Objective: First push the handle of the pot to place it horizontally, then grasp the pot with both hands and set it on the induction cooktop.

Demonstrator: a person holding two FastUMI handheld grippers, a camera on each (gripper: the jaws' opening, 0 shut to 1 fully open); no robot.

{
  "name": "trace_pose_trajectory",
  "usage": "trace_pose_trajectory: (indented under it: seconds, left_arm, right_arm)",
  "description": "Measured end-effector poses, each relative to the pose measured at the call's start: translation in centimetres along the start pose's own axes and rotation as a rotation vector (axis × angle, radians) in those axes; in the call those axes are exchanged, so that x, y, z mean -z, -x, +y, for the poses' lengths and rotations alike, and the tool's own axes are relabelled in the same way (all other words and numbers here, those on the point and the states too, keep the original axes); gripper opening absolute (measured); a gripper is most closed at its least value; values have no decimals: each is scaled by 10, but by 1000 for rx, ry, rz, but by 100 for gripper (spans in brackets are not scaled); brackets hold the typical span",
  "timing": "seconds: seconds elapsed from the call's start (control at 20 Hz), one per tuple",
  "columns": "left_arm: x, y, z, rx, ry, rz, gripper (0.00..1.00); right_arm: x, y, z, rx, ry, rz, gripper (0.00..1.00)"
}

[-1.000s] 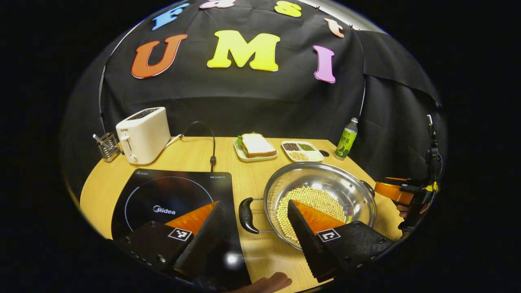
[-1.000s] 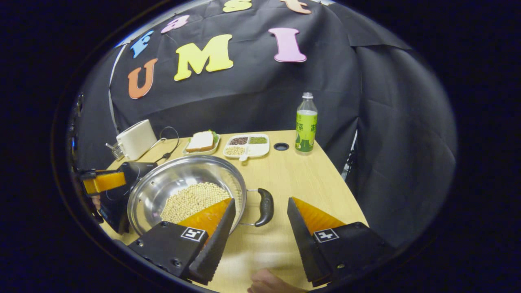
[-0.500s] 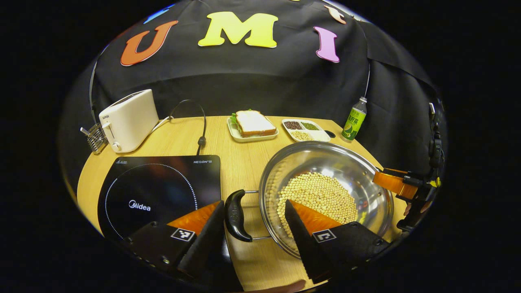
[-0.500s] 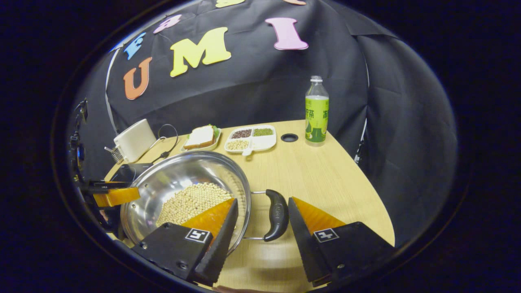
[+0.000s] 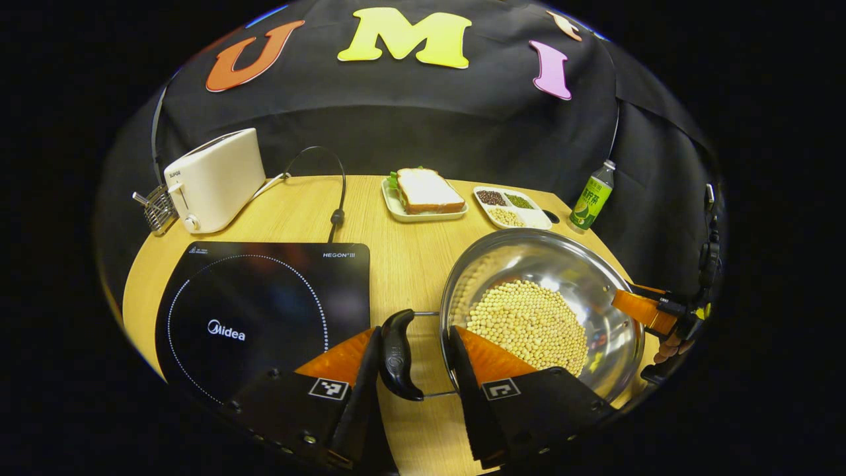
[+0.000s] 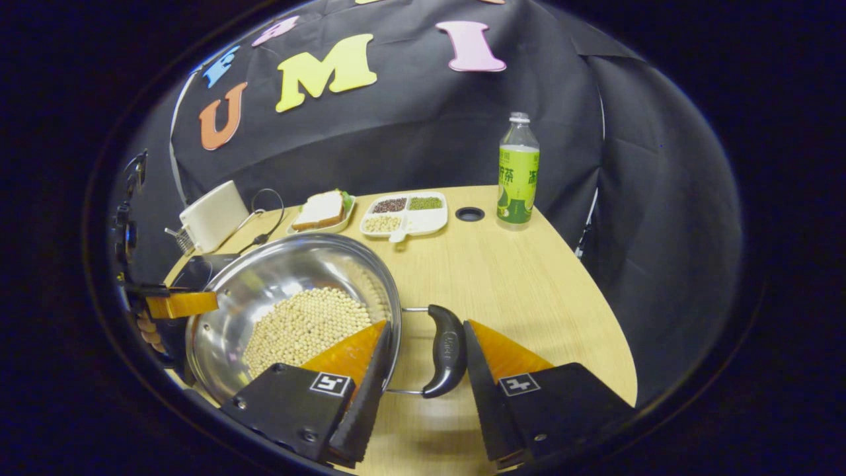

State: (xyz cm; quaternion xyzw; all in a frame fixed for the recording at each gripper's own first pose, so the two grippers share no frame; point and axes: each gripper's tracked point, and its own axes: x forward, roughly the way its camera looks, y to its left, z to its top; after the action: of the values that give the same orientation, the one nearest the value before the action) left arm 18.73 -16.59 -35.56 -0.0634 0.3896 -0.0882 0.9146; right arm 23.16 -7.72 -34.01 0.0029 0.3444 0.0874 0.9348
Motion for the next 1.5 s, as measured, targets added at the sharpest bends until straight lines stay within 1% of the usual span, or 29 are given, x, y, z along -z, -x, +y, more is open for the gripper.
trace_pose_trajectory:
  seconds: [0.1,0.15,0.2,0.25,0.3,0.35,0.4,0.45,0.6,0.8,0.95,1.15,1.2,1.25,1.35,1.5]
  left_arm:
    - [0,2,1,12,-10,6,58]
    - [-2,3,1,13,-20,4,58]
    - [-1,3,1,11,-35,4,46]
    - [0,3,1,6,-40,4,55]
    - [-1,5,1,3,-33,3,46]
    - [-1,3,0,0,-30,0,53]
    - [2,4,-2,4,-20,3,43]
    - [4,5,-2,6,-16,6,52]
    - [0,32,-11,16,-36,-38,52]
    - [-14,60,-10,28,-29,-80,52]
    - [-21,91,-1,28,-29,-113,52]
    - [-30,128,24,11,-26,-150,52]
    - [-32,136,33,4,-25,-157,52]
    - [-34,144,42,-5,-21,-165,52]
    - [-37,156,62,-22,-9,-179,52]
    - [-39,169,100,-46,13,-187,52]
  right_arm:
    - [5,-4,1,-17,-39,46,66]
    - [4,-4,2,-19,-66,50,67]
    - [3,-2,1,-16,-54,55,65]
    - [3,-1,1,-13,-55,52,64]
    - [6,1,2,-11,-60,57,62]
    - [9,5,3,-9,-56,61,61]
    - [11,8,1,-2,-43,62,61]
    - [10,15,0,3,-45,51,61]
    - [2,38,1,17,-40,17,60]
    - [-16,77,14,28,-5,-32,60]
    - [-29,102,35,22,10,-62,61]
    - [-39,124,71,4,22,-83,62]
    - [-41,125,82,-5,25,-86,60]
    - [-43,127,94,-14,30,-87,61]
    - [-45,128,120,-31,43,-90,60]
    - [-50,121,161,-51,69,-96,60]
